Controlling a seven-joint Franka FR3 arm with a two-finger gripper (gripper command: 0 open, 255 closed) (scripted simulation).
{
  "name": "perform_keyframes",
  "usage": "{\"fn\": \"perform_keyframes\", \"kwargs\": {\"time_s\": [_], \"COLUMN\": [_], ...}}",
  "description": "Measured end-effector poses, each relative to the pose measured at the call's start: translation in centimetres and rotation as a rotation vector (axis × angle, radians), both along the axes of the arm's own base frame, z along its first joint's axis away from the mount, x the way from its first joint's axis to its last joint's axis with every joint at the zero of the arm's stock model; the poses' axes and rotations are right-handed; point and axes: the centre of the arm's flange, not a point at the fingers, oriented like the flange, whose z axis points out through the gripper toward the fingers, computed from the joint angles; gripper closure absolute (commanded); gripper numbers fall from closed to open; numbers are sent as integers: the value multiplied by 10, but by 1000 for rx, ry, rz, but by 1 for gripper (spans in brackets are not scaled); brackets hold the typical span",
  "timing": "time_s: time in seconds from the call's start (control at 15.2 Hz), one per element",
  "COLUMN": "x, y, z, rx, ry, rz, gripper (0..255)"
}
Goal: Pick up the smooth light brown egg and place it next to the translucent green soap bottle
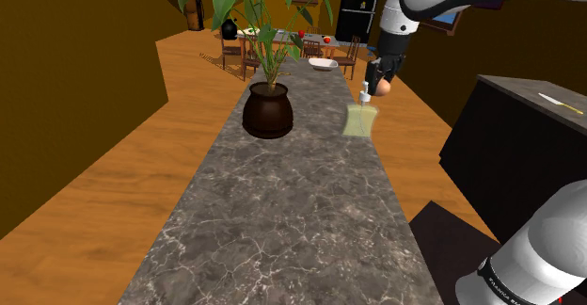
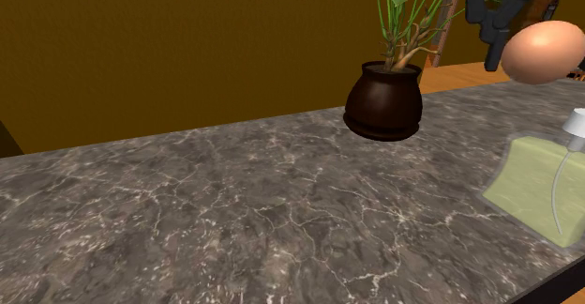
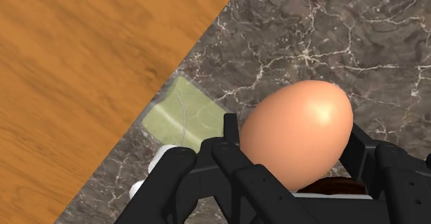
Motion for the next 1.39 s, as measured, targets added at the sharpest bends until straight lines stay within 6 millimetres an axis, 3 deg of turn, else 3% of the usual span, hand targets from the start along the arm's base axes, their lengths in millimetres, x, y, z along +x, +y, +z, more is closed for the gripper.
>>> {"fn": "perform_keyframes", "kwargs": {"time_s": [1.39], "x": [1], "y": [1], "z": [-110], "rx": [0], "ry": [0], "rz": [0], "gripper": [255]}}
